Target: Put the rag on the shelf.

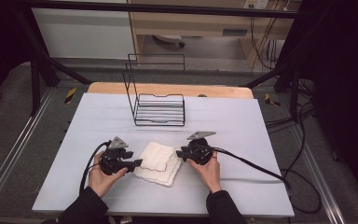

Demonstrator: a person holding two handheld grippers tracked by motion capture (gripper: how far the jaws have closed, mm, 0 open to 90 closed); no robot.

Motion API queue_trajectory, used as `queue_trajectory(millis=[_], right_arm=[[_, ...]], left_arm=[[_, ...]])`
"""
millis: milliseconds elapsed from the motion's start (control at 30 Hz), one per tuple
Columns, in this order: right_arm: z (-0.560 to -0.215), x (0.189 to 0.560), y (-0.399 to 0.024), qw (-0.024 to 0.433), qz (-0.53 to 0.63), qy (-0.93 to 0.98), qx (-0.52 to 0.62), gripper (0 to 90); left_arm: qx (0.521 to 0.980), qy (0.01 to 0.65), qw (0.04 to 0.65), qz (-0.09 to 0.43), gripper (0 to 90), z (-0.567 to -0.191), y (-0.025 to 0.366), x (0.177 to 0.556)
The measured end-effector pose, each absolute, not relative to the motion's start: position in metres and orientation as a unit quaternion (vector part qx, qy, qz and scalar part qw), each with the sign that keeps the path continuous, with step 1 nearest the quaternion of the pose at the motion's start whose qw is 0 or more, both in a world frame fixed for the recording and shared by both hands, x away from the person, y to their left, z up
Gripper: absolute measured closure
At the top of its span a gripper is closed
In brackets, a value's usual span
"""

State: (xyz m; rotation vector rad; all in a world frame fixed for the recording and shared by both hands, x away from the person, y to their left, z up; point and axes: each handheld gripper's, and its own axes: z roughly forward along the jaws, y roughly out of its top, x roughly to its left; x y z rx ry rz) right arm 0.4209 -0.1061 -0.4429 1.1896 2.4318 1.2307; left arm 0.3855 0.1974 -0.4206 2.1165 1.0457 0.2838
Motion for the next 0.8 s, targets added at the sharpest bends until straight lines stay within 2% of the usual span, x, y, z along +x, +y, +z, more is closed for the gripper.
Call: queue_trajectory(millis=[33,67,100,133,200,267,333,367,567,667,733,800], right_arm=[[-0.443,0.421,-0.106,0.084,0.412,0.815,0.399,64.2],[-0.438,0.419,-0.113,0.088,0.425,0.806,0.403,56.7],[-0.438,0.419,-0.113,0.088,0.425,0.806,0.403,56.7],[-0.433,0.416,-0.120,0.090,0.436,0.799,0.403,46.6],[-0.430,0.414,-0.123,0.092,0.438,0.798,0.403,43.2],[-0.426,0.406,-0.135,0.096,0.446,0.795,0.399,31.8],[-0.427,0.399,-0.143,0.099,0.450,0.793,0.399,25.3],[-0.427,0.399,-0.143,0.099,0.450,0.793,0.399,25.3],[-0.433,0.386,-0.163,0.099,0.442,0.795,0.404,9.9],[-0.437,0.384,-0.166,0.098,0.438,0.796,0.407,8.7],[-0.440,0.383,-0.167,0.096,0.432,0.799,0.407,7.4],[-0.442,0.383,-0.166,0.096,0.433,0.799,0.407,6.8]], left_arm=[[0.826,0.408,0.373,0.111,40.8,-0.421,0.197,0.386],[0.826,0.409,0.374,0.108,39.0,-0.421,0.196,0.390],[0.826,0.409,0.373,0.109,39.0,-0.420,0.195,0.395],[0.825,0.411,0.371,0.112,33.6,-0.421,0.194,0.400],[0.826,0.414,0.365,0.118,32.3,-0.422,0.191,0.411],[0.823,0.418,0.364,0.121,30.1,-0.422,0.188,0.419],[0.819,0.423,0.369,0.121,30.2,-0.424,0.186,0.427],[0.816,0.425,0.373,0.119,30.2,-0.424,0.184,0.431],[0.816,0.424,0.372,0.124,32.9,-0.428,0.174,0.446],[0.816,0.427,0.370,0.123,34.2,-0.433,0.171,0.451],[0.819,0.424,0.365,0.128,40.0,-0.437,0.169,0.453],[0.825,0.420,0.355,0.129,41.8,-0.441,0.164,0.454]])
